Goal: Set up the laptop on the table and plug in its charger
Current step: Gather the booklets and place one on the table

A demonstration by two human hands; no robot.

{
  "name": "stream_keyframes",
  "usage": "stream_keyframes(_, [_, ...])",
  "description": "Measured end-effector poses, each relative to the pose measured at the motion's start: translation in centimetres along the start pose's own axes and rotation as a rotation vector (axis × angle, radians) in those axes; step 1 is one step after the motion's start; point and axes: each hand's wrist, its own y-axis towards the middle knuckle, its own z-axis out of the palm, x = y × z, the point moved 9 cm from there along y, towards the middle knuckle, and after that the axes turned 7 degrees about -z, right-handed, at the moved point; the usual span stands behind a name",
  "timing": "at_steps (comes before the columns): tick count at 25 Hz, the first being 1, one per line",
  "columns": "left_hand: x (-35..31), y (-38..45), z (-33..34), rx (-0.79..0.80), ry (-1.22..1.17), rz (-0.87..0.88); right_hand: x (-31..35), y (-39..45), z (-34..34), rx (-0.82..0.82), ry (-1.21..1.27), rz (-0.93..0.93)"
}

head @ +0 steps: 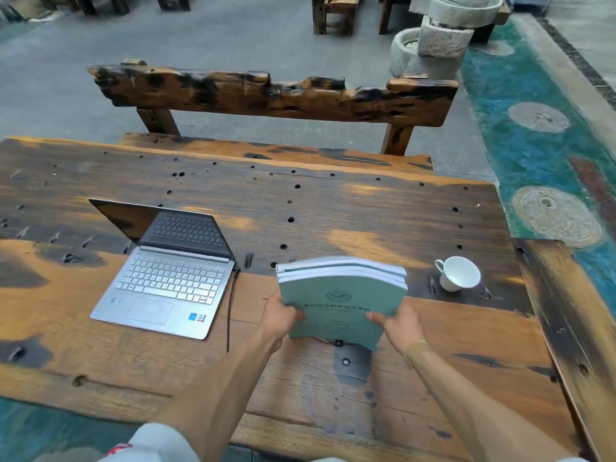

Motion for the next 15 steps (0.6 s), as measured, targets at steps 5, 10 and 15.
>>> stream_keyframes(5, [-0.5, 0.0, 0.3, 0.030, 0.046, 0.032, 0.6, 0.4, -1.5, 0.030, -0.128, -0.079])
stream_keyframes(10, [-0.3, -0.4, 0.2, 0.131, 0.113, 0.041, 0.8, -0.2, -1.5, 0.102, -0.072, -0.074])
stream_keyframes(15, [-0.7, -0.5, 0.9, 0.231, 0.053, 0.043, 0.6, -0.2, -0.4, 0.109, 0.109, -0.008])
